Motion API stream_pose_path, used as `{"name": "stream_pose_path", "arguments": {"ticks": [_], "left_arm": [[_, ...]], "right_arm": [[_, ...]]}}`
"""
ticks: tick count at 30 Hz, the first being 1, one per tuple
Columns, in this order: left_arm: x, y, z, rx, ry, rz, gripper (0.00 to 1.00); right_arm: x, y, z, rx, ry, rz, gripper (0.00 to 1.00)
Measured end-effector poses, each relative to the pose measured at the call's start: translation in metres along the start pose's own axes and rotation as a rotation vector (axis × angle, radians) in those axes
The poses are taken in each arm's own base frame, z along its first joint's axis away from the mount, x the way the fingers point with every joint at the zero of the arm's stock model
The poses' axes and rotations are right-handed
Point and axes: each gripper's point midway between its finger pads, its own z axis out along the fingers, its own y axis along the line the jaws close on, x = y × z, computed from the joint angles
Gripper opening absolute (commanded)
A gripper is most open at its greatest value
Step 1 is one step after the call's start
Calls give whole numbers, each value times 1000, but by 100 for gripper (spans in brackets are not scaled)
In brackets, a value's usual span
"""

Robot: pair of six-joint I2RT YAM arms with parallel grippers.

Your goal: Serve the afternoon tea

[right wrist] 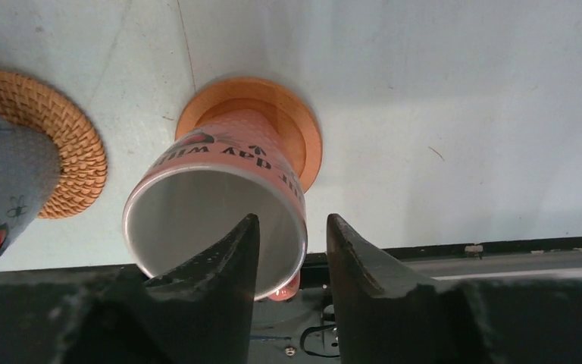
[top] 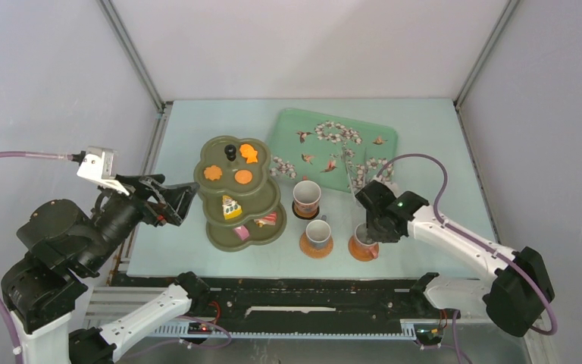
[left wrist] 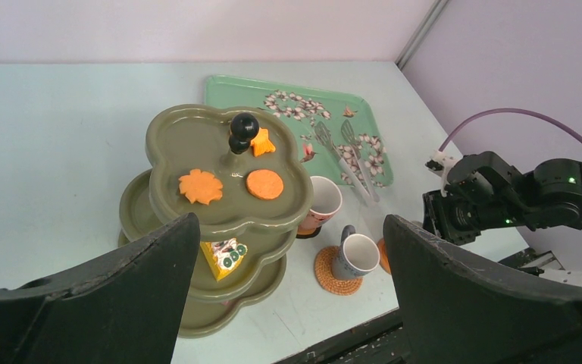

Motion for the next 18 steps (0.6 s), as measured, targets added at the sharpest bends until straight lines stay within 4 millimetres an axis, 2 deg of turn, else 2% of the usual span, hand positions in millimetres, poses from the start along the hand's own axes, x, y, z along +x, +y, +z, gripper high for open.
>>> {"name": "stream_pose_path", "arguments": {"ticks": [6,9,10,11,13,14,15,18], "left_arm": [[-5,-4,-1,15,-4,-1,98],[-8,-7,-1,30,-4,0,98],[-9,-9,0,33,-5,1,98],[-10,-9,0,34,-6,2,98],[-12,-9,1,34,-10,6,98],[-14,-9,1,29,-16,6,98],[-15,-8,1,25,-22,5,98],[-24,-2,2,-14,-58,6,98]], "right_arm": [[-2,-3,-19,-30,-29,23,56],[-10,-6,-41,-48,-69,40,69],[-18,-6,-59,-79,-111,52,74],[-21,-6,-64,-89,-124,57,79],[-33,-6,-94,-155,-196,69,88],[-40,-6,-108,-183,-229,75,96],[-48,-6,-126,-217,-273,82,99],[-76,-11,-185,-305,-417,97,100]]}}
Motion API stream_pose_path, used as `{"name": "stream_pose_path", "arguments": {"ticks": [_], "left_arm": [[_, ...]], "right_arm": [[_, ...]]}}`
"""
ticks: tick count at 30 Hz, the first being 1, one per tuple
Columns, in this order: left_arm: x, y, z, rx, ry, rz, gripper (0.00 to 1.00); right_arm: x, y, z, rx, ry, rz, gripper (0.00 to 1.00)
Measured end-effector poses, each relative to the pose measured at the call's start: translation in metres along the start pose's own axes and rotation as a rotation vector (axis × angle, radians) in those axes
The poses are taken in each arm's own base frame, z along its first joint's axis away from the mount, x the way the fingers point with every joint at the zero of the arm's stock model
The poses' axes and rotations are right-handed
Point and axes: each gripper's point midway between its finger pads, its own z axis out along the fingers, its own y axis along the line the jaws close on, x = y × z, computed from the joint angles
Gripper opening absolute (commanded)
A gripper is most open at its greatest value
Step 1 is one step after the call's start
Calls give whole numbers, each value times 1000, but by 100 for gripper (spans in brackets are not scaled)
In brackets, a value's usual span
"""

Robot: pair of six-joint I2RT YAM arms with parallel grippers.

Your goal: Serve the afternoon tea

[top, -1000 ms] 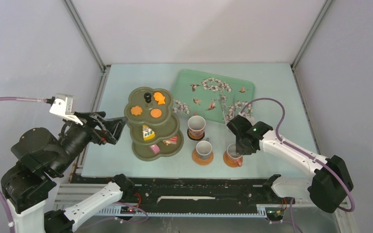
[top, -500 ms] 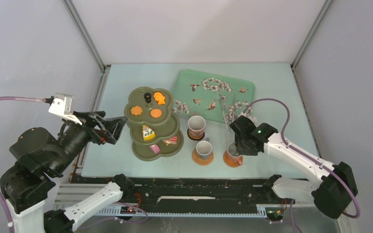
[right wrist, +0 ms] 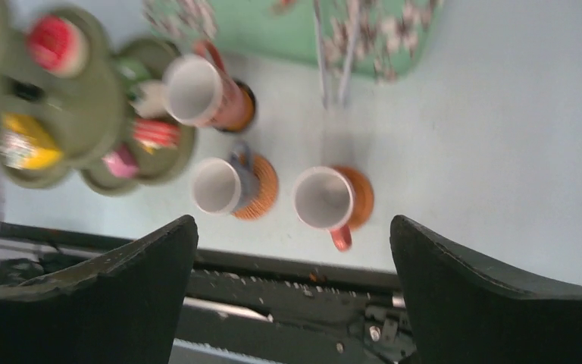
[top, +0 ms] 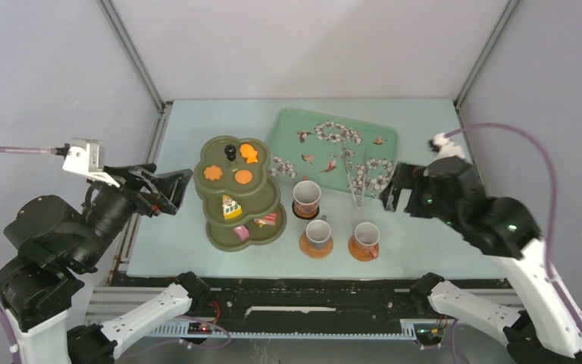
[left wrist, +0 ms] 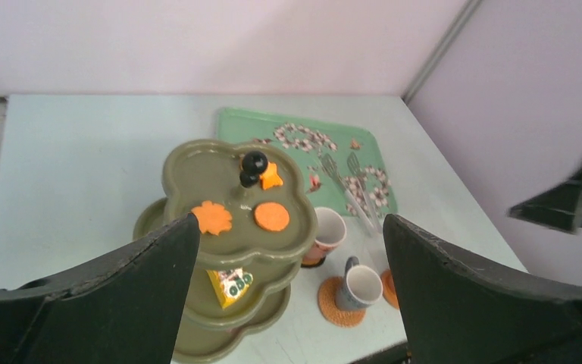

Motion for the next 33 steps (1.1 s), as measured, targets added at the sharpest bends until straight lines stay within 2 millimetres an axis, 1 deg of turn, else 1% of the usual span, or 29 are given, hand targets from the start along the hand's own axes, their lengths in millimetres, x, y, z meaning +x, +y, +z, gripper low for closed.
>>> {"name": "stream_pose_path", "arguments": {"ticks": [1,4,5,6,7,9,10,13,14,16,19,22,25,29,33], "left_arm": [[-4,2,1,-15,-17,-2,98],[-24,8,2,-59,-90,-11,98],[-30,10,2,-76,-113,-16,98],[-39,12,2,-94,-143,-22,98],[-48,14,1,-108,-175,-30,98],[-63,17,-2,-132,-233,-46,98],[-70,19,-4,-144,-260,-52,98],[-90,25,-11,-179,-341,-71,98],[-95,26,-12,-189,-362,-76,98],[-103,29,-15,-205,-395,-91,98],[-111,30,-17,-214,-429,-108,98],[-117,29,-18,-206,-453,-119,98],[-120,26,-19,-195,-462,-123,98],[-131,22,-19,-182,-480,-131,98],[-129,21,-13,-184,-474,-128,98]], "right_arm": [[-20,5,-17,-33,-60,2,100],[-65,17,-60,-103,-202,-12,100],[-77,20,-74,-123,-241,-17,100],[-93,23,-95,-146,-290,-28,100],[-107,27,-112,-171,-340,-30,100],[-140,35,-154,-235,-466,-37,100],[-151,36,-174,-261,-524,-39,100],[-169,31,-217,-307,-654,-50,100],[-172,27,-229,-316,-695,-54,100],[-174,18,-247,-324,-758,-56,100],[-174,5,-268,-329,-838,-47,100],[-171,-4,-280,-346,-888,-36,100],[-165,-11,-282,-350,-911,-29,100],[-166,-15,-281,-331,-920,-29,100],[-168,-17,-280,-319,-919,-50,100]]}}
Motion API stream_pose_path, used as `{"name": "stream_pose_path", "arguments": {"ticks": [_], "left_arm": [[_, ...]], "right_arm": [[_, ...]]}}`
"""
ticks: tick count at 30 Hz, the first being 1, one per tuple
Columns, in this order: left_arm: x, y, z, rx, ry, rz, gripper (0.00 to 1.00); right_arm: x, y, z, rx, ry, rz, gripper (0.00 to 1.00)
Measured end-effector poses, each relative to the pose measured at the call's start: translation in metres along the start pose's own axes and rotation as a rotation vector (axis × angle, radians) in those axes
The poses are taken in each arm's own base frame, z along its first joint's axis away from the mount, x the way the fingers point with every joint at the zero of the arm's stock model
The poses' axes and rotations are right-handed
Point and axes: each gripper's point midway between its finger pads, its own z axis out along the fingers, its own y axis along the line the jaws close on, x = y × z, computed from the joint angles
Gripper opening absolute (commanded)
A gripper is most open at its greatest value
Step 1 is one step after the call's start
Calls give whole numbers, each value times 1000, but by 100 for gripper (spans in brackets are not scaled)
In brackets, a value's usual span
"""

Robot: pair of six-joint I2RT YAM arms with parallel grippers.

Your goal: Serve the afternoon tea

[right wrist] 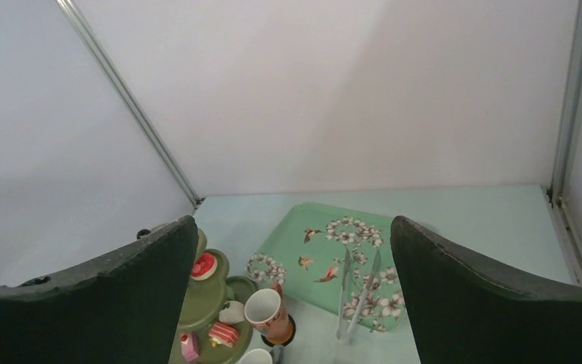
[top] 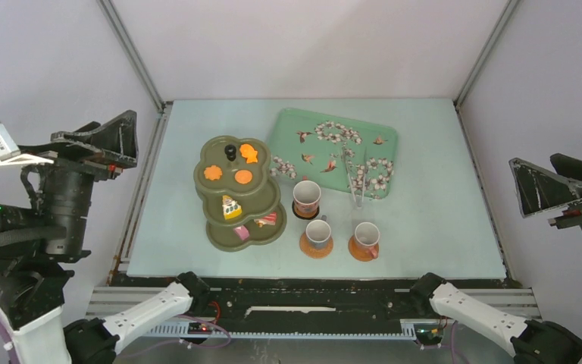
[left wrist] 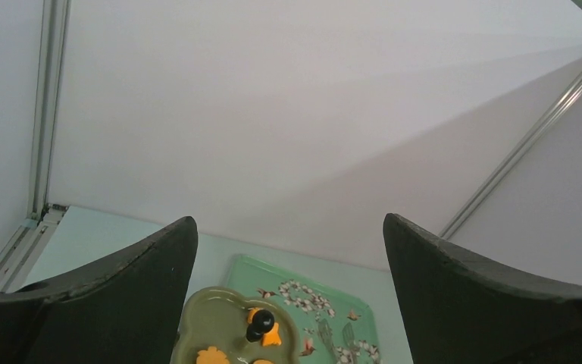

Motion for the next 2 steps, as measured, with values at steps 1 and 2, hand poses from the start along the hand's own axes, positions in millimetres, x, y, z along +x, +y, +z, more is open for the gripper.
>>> {"name": "stream_pose_path", "arguments": {"ticks": [1,2], "left_arm": [[2,-1,2,-1,6,3,98],[4,-1,4,-3,10,6,98]], "right_arm": [[0,0,0,-3,2,-4,100],[1,0,1,-7,6,-6,100]]}}
